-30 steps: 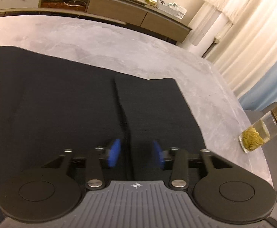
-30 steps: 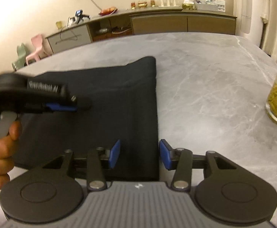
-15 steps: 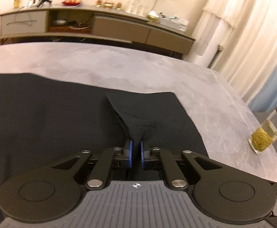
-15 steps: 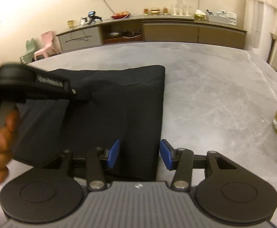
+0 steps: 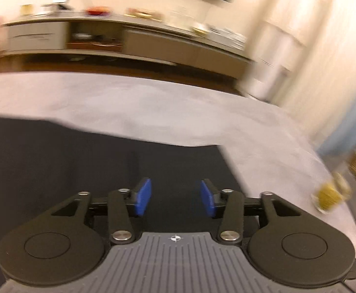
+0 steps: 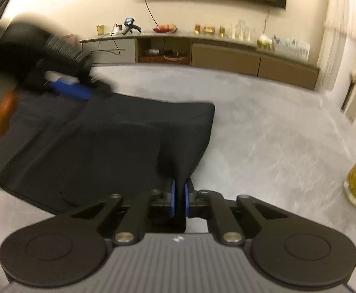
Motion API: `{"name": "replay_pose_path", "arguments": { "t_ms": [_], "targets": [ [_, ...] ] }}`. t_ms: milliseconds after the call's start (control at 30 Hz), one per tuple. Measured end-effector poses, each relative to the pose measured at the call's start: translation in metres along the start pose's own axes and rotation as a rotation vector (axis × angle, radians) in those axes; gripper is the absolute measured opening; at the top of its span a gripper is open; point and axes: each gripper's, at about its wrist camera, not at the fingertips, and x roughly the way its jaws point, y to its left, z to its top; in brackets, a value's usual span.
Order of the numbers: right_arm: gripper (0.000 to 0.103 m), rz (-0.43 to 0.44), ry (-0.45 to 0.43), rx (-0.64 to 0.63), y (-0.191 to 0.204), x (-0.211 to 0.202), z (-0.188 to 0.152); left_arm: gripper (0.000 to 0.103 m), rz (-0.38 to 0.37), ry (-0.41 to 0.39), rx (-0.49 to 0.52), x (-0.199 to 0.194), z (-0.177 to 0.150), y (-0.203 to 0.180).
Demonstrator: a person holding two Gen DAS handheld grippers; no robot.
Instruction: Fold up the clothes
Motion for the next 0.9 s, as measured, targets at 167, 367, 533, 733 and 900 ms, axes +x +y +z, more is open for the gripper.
{"name": "replay_pose_path", "arguments": {
  "t_ms": [167, 367, 533, 733, 900],
  "targets": [
    [0.007, -0.032, -0.056, -0.107, 0.017, -0.011, -0.001, 0.065, -0.087, 0.179, 0.244, 0.059, 0.011, -0.062],
    [0.007, 0.000, -0.067, -0.110, 0.014, -0.009, -0.001, 0.025, -0.055, 0.220, 0.410, 0.088, -0.002, -0.080],
    [0.039, 0.196, -0.122, 0.032, -0.003, -0.031, 0.009, 0.016, -0.104, 0.050, 0.269, 0.018, 0.018, -0.022],
    [0.046, 0.356, -0.099, 0.053, 0.006, -0.029, 0.016, 0.018, -0.036, 0.024, -0.017, -0.030, 0.011, 0.110],
    [0.043, 0.339, -0.042, -0.061, 0.043, -0.005, 0.017, 0.042, -0.009, 0.064, -0.150, -0.019, -0.024, 0.159]
  ]
}}
